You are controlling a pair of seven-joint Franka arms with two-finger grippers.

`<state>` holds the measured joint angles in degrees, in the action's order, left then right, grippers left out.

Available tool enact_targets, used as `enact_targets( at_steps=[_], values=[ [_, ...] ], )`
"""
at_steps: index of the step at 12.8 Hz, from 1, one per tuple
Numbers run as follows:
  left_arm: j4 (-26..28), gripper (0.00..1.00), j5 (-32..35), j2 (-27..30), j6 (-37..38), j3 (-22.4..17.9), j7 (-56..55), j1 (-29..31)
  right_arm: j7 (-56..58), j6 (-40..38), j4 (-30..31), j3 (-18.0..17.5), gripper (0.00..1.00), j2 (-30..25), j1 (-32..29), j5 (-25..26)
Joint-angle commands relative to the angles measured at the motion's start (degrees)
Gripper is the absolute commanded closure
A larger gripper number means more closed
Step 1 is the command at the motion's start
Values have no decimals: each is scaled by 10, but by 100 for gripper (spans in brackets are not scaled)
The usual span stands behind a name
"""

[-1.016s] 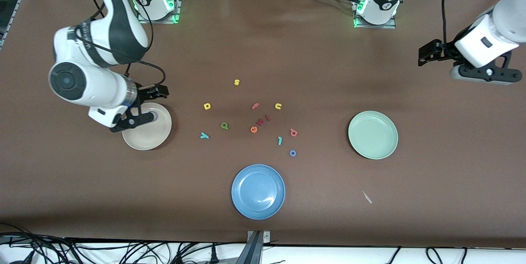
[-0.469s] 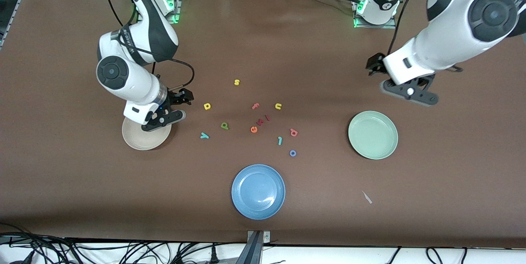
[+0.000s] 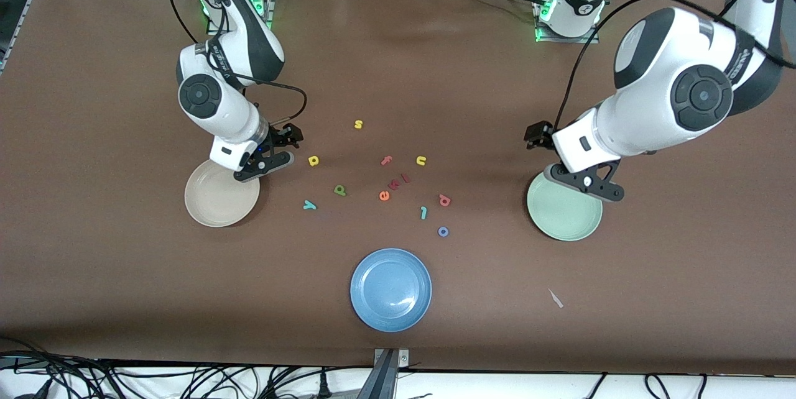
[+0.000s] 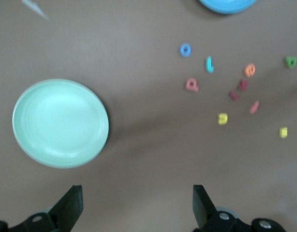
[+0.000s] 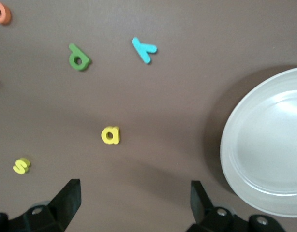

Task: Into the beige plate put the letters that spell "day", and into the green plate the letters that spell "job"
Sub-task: 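Move the right gripper toward the letters while the left gripper follows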

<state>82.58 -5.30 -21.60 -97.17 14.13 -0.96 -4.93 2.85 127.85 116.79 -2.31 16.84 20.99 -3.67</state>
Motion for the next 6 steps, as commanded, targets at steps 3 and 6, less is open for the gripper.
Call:
enact_targets(
  at_steps=[3, 6],
  values=[
    [-16, 0, -8, -44, -84, -4, -118, -7, 8, -58, -64, -2, 0, 37, 9, 38],
    [-15, 0, -5, -61, -100, -4, -226, -23, -6, -51, -63, -2, 0, 50, 20, 35]
  ],
)
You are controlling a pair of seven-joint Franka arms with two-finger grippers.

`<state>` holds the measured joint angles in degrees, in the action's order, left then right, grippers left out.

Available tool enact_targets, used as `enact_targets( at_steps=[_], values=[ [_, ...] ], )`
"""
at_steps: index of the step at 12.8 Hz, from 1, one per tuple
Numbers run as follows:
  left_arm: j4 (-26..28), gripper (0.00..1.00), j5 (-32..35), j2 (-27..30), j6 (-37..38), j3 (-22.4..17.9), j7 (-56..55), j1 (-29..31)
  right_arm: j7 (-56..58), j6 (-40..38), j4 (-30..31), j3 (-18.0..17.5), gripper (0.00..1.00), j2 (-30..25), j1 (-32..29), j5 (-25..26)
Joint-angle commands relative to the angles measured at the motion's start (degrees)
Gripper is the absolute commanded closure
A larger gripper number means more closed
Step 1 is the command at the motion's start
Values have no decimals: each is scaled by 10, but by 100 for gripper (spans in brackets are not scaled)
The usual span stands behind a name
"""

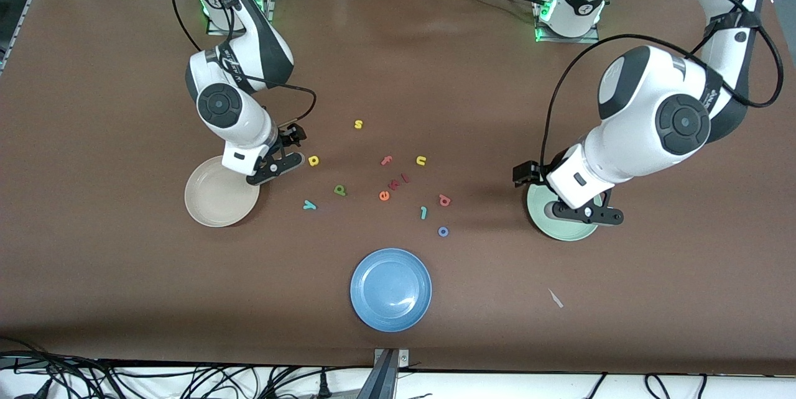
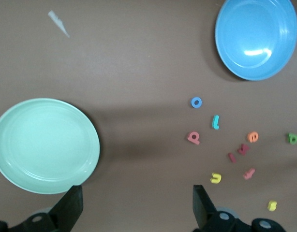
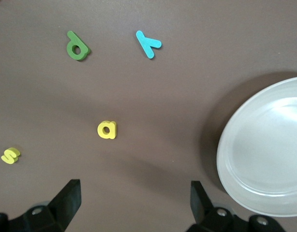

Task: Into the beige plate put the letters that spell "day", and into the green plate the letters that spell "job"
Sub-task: 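Grasp the yellow letter with the right gripper while the left grasps pink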

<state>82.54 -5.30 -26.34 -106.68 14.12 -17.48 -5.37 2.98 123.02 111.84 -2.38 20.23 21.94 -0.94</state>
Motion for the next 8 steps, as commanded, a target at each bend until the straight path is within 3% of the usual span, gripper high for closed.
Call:
enact_targets(
  at_steps=[1, 5, 8],
  values=[
    [-13, 0, 10, -21, -10, -3, -103, -27, -24, 27, -9, -1, 0, 23, 25, 7],
    [-19, 0, 58, -63, -39, -2, -251, -69, -106, 188, 48, -1, 0, 53, 61, 9],
    [-19, 0, 57, -90, -77, -1, -357, -75, -91, 197, 45, -1, 0, 72, 59, 16]
  ],
)
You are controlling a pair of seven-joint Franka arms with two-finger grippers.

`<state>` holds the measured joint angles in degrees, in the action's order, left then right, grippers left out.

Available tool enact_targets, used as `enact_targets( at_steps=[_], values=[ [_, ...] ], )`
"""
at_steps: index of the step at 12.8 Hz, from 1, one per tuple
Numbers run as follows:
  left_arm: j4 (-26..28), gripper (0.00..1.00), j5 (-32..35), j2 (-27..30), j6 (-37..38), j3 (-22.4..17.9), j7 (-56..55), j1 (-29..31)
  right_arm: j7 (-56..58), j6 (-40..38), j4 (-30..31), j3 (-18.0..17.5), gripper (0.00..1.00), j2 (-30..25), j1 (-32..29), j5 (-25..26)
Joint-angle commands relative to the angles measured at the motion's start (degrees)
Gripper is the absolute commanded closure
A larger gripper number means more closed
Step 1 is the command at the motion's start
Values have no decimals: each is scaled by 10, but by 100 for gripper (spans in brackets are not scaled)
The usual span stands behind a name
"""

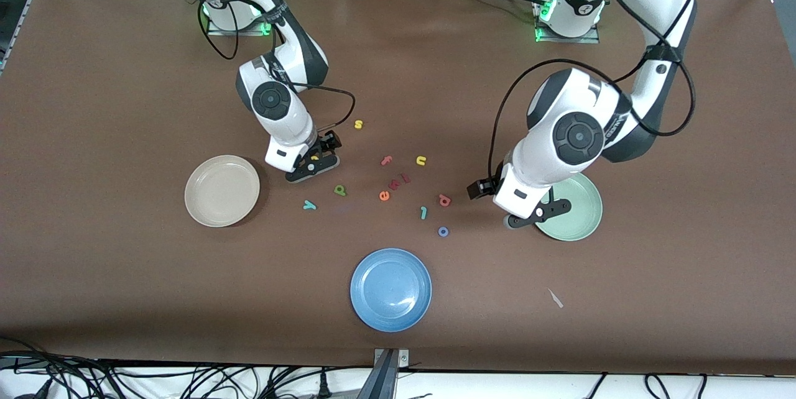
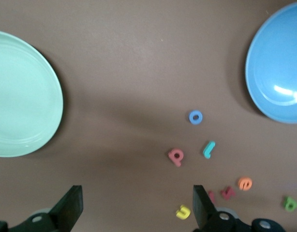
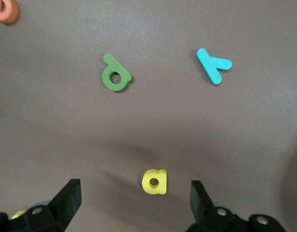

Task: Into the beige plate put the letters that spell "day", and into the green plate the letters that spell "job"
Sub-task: 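Grasp the yellow letter with the right gripper while the left grasps pink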

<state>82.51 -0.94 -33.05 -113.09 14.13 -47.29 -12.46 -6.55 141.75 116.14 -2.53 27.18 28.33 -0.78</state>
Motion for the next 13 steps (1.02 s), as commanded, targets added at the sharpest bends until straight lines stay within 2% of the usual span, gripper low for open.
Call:
enact_targets(
  at_steps=[1, 4, 9, 12, 13],
  values=[
    [-18, 0, 14, -39, -20, -2, -101, -17, 19, 10, 2, 2, 0, 6, -7, 13],
    [-19, 7, 15, -77, -81, -2, -238, -42, 33, 25, 1, 4, 1, 23, -11, 13],
    [-17, 11, 23, -124, -121, -9, -298, -77, 25, 26, 6, 4, 16, 29, -11, 13],
    [-18, 11, 57, -153, -128, -9, -340, -89, 25, 26, 6, 4, 22, 29, -11, 13],
    [-18, 15, 64, -161, -146, -9, -351, -92, 25, 25, 7, 4, 25, 30, -11, 13]
  ],
)
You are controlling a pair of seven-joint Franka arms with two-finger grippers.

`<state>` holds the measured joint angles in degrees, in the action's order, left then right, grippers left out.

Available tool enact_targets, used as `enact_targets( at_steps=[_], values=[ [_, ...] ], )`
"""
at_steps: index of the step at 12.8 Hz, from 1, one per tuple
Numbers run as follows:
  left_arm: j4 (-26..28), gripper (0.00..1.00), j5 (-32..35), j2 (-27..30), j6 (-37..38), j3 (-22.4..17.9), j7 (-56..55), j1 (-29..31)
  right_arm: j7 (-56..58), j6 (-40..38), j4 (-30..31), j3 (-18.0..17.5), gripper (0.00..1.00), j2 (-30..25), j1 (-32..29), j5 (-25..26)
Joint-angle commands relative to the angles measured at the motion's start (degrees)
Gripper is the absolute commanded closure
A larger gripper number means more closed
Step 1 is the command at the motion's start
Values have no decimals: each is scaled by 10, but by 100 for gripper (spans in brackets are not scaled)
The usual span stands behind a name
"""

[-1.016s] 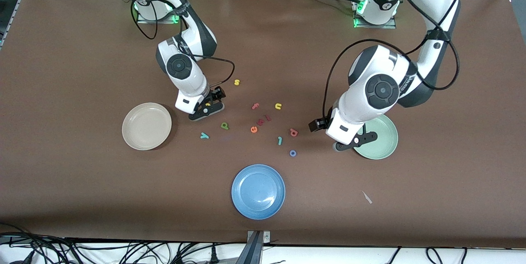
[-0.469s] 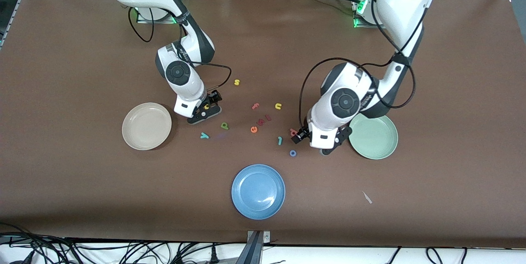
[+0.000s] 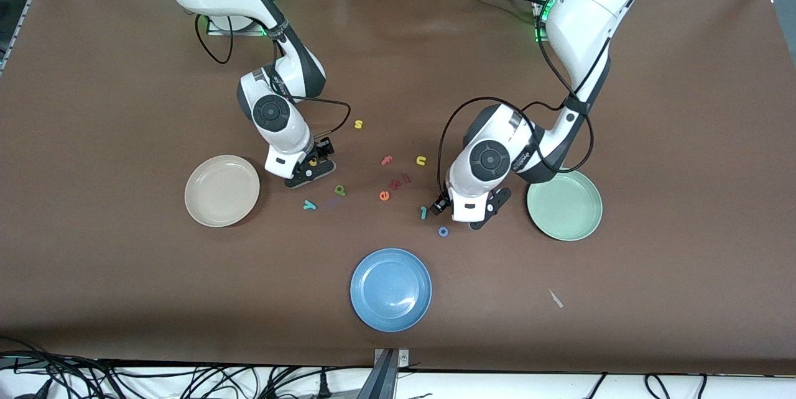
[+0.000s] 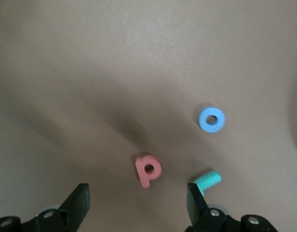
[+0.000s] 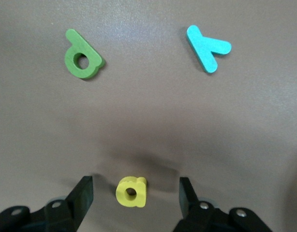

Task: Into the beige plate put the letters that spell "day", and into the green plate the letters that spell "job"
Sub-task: 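Grasp the yellow letter with the right gripper while the left grasps pink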

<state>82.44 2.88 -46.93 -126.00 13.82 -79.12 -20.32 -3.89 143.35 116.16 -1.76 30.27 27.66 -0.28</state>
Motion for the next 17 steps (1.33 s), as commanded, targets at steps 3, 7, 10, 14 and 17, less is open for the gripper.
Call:
enact_targets(
  at_steps=[3, 7, 10, 14, 17],
  values=[
    [-18, 31, 25, -32, -26, -6, -38, -15, -1, 8, 7, -3, 35, -2, -4, 8],
    [-18, 39, 26, -36, -38, -6, -40, -16, -1, 9, 8, -3, 44, -1, -3, 8],
    [-18, 40, 26, -39, -39, -6, -39, -15, -2, 8, 8, -3, 53, 0, -2, 8],
    [-18, 44, 26, -47, -46, -6, -38, -15, -3, 9, 7, -4, 62, 6, -2, 8],
    [-19, 64, 24, -47, -46, -6, -38, -14, -3, 10, 6, -4, 68, 8, 0, 5]
  ],
)
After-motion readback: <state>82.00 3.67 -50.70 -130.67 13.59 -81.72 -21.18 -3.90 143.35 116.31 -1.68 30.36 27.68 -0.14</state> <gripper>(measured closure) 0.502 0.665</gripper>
